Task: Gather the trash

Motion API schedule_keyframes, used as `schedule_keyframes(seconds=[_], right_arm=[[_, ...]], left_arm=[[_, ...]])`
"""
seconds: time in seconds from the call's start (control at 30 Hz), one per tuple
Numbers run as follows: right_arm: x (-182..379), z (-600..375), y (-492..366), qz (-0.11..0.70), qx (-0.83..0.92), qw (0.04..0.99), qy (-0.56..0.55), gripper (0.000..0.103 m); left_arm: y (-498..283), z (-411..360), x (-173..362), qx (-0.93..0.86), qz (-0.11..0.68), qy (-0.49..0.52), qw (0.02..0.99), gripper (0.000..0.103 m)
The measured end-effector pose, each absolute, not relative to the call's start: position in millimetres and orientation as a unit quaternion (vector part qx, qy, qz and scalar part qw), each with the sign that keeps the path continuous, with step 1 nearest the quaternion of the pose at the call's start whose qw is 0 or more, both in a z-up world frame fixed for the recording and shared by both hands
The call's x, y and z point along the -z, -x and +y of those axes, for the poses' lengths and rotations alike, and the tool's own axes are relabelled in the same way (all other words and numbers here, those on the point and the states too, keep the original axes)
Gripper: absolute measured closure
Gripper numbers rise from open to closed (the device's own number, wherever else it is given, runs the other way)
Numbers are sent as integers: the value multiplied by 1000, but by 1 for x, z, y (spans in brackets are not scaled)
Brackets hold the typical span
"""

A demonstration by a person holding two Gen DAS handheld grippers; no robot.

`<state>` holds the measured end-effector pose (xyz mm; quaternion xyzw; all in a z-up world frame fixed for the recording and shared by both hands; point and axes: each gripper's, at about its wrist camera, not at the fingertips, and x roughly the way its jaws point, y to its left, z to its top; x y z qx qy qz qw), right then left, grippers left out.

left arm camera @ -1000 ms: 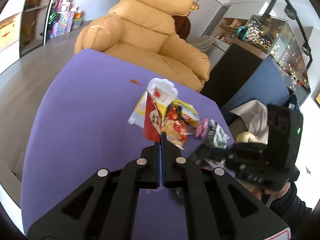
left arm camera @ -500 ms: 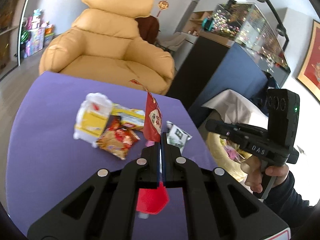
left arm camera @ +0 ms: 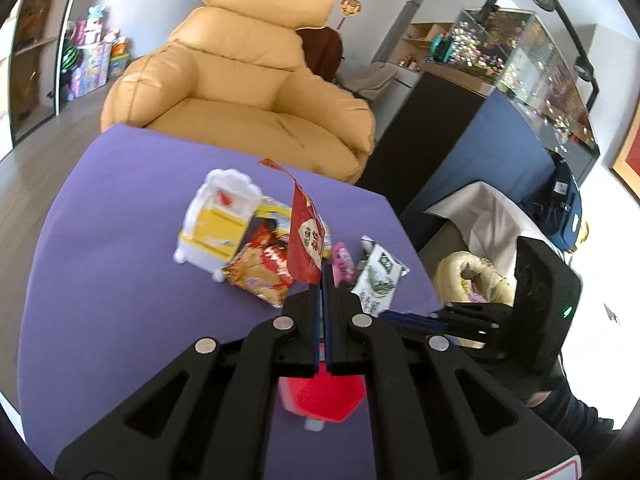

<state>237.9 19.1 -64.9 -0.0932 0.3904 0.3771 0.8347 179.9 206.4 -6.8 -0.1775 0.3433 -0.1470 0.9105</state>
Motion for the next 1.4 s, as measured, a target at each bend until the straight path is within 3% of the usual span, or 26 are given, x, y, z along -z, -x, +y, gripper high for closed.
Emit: schedule_keyframes(seconds=[0.3, 0.43, 0.5, 0.57, 0.67, 0.73, 0.87, 1.0, 1.03, 1.07, 1.13, 1.4], right_arm=[[92, 37, -241, 445, -436, 780, 53, 94], [88, 38, -216, 441, -448, 773, 85, 93], [84, 42, -209, 417, -437, 788, 119, 88], [81, 48, -209, 391, -420, 806, 147, 67], [77, 50, -220, 349, -424, 825, 135, 54], [80, 55, -230, 353, -434, 817, 137, 52], [96, 75, -246, 393, -435, 790, 180, 52], [101, 82, -260, 401, -435, 792, 153, 52], [100, 82, -262, 397, -433, 795, 150, 55], [100, 82, -264, 395, -430, 798, 149, 68], [98, 83, -265, 394, -427, 799, 154, 82], [76, 59, -259, 378, -426, 811, 131, 86]], left_arm=[[-176, 236, 20, 124, 348, 196, 908, 102], [-176, 240, 26, 125, 351, 205, 905, 102], [-176, 240, 28, 127, 352, 206, 904, 102], [-177, 240, 28, 128, 352, 207, 904, 102], [-175, 242, 26, 129, 350, 207, 904, 102], [-175, 245, 25, 127, 349, 208, 905, 102], [-176, 249, 25, 122, 349, 209, 905, 102], [-179, 249, 26, 117, 351, 211, 905, 102], [-179, 249, 26, 117, 352, 211, 904, 102], [-180, 249, 27, 116, 353, 211, 904, 102], [-182, 246, 28, 113, 356, 211, 903, 102], [-181, 236, 22, 123, 355, 205, 904, 102]])
